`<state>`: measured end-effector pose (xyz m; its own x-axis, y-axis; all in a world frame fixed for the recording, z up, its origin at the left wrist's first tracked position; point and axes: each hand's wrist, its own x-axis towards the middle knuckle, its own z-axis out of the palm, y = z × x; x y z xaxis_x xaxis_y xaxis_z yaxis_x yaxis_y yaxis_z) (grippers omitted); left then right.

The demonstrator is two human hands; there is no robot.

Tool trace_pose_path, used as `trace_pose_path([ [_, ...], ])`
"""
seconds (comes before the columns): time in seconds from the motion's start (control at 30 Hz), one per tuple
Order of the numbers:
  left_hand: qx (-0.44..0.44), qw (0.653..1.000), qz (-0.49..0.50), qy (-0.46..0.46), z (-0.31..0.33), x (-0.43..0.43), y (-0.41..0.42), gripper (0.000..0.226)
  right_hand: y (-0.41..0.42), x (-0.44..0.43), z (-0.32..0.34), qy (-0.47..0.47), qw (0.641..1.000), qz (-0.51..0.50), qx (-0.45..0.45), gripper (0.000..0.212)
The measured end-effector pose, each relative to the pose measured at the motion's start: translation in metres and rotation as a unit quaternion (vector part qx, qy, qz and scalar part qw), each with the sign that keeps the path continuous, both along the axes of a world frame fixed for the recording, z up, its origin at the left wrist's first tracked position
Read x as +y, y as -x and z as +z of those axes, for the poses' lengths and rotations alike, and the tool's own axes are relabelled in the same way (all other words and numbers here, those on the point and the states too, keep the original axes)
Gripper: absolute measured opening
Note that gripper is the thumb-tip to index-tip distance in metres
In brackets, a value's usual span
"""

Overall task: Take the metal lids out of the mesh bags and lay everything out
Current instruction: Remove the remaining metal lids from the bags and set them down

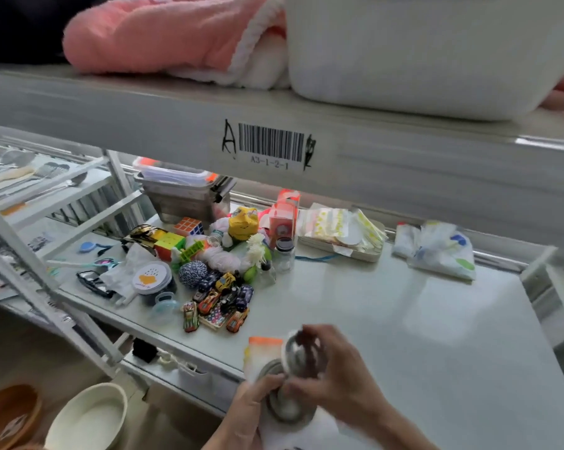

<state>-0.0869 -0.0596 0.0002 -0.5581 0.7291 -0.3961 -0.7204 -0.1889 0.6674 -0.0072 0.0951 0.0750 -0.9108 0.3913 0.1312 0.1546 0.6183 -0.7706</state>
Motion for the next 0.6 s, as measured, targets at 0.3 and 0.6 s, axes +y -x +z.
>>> trace_pose_path([
  [0.3,-0.119,0.991,-0.058,-0.024,0.032,-0.030,-0.008,0.052,-0.034,-0.074,-0.019,-0.029,0.999,-0.014,-0.010,0.094],
  [0.6,-0.065,0.993,-0.095,0.008,0.031,-0.070,-0.015,0.059,-0.058,-0.108,-0.024,0.154,0.972,-0.172,-0.048,0.065],
])
